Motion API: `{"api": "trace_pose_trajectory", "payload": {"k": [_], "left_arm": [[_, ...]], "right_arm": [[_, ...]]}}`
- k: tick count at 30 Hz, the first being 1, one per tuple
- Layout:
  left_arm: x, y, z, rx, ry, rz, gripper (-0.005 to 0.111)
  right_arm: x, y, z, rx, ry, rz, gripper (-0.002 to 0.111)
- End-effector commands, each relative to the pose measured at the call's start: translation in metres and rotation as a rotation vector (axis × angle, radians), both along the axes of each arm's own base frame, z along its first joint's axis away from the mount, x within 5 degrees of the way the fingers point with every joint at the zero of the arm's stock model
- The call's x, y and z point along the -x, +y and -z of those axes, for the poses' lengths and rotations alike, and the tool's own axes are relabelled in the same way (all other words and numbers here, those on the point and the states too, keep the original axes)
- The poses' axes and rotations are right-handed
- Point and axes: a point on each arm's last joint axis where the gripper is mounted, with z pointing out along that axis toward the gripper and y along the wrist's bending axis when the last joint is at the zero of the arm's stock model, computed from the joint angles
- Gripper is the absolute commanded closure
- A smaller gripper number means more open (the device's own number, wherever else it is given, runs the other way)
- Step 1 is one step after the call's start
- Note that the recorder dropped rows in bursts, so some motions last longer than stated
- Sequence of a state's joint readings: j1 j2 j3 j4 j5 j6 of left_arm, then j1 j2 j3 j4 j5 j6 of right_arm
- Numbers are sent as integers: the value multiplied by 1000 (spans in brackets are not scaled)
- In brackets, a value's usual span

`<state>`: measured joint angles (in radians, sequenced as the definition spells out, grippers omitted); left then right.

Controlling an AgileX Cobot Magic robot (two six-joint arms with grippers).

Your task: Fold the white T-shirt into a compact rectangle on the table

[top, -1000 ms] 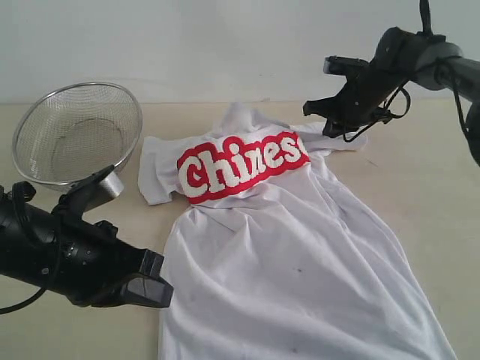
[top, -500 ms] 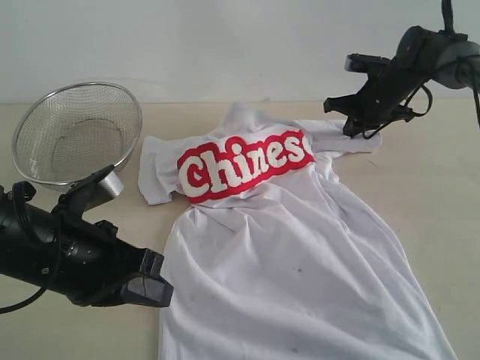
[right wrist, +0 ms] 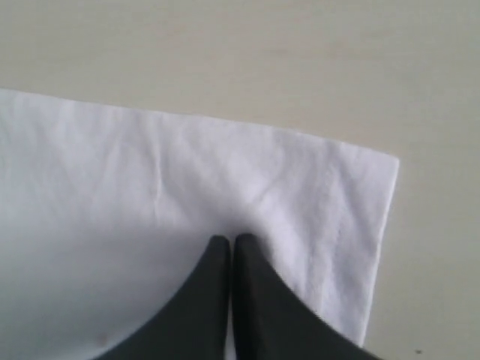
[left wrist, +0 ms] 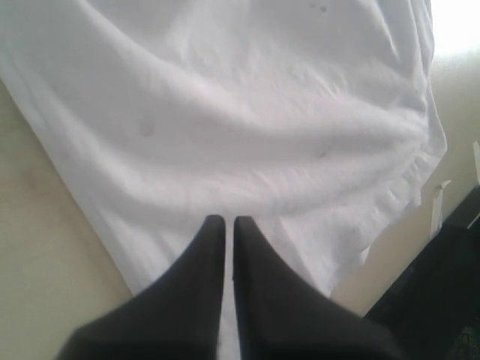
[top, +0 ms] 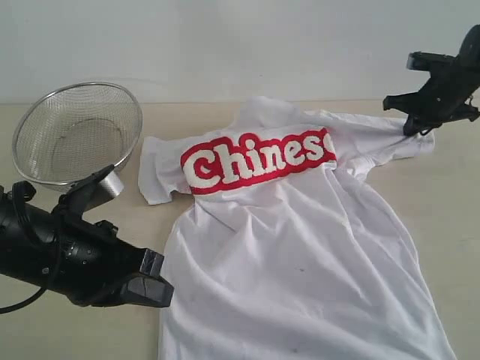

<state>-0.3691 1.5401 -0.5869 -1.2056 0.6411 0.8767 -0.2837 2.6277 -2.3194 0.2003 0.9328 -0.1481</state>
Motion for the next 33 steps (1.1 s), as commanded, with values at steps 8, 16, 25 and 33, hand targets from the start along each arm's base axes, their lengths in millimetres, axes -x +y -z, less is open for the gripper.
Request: {"api": "trace_pose_trajectory", "payload": {"k": [8,16,25,33], "left_arm": [[3,-1,0,15,14,18,102],[3,-1,0,15,14,18,102],[3,-1,0,15,14,18,102],[2,-1,1,9,7,13,102]], "right_arm": [[25,-56,20,81,118,48,108],[36,-79,20,73,136,107,108],[46,-101,10,74,118,157,108],[36,-78,-32,-147,-36,119,108]]}}
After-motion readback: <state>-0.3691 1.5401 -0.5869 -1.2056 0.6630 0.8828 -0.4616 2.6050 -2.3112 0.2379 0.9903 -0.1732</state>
